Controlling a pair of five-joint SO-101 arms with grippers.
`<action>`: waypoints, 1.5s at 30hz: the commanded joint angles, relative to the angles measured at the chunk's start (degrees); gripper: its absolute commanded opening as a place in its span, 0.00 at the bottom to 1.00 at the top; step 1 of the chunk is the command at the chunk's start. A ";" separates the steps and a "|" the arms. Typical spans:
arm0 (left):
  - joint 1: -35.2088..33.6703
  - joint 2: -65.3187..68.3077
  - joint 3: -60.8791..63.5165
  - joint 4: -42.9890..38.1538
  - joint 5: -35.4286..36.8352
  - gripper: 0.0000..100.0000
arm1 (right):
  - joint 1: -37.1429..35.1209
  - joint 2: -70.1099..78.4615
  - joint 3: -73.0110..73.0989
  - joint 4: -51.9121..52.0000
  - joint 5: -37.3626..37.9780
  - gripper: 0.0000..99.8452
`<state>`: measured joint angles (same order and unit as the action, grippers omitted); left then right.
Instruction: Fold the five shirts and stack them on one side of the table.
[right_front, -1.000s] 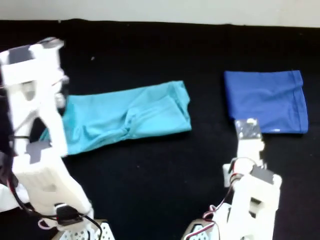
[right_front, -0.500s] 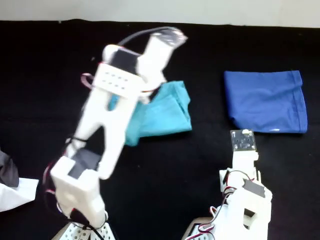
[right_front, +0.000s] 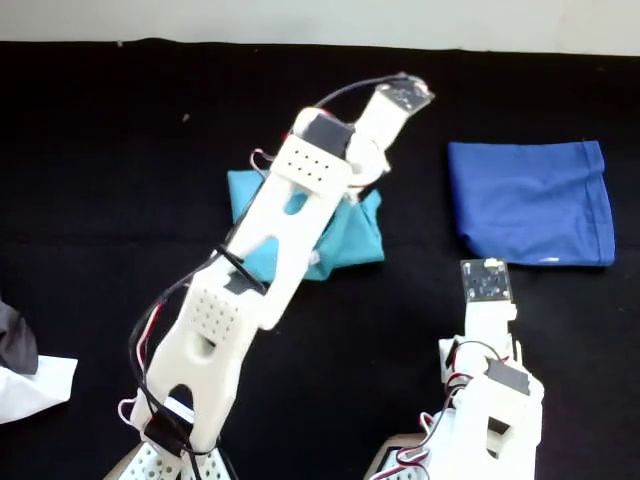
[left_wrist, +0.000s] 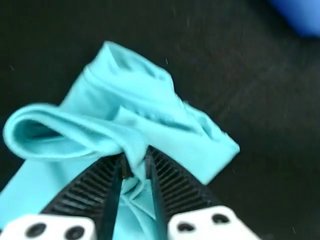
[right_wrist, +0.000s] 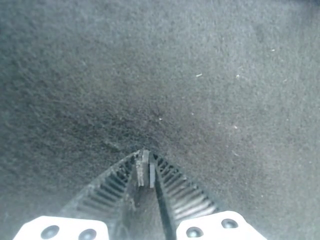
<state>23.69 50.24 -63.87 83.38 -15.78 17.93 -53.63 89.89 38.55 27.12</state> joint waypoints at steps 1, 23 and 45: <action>-2.86 1.19 -9.63 2.20 0.70 0.15 | 0.31 -0.04 1.63 -1.10 0.35 0.01; -3.12 9.71 -8.92 18.02 5.63 0.01 | 0.31 -0.04 1.63 -1.10 0.35 0.01; 1.27 -1.98 -2.59 15.65 5.54 0.01 | 0.31 -0.04 1.63 -1.10 0.26 0.01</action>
<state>25.98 47.96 -66.68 100.26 -10.59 17.93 -53.63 89.89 38.55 27.12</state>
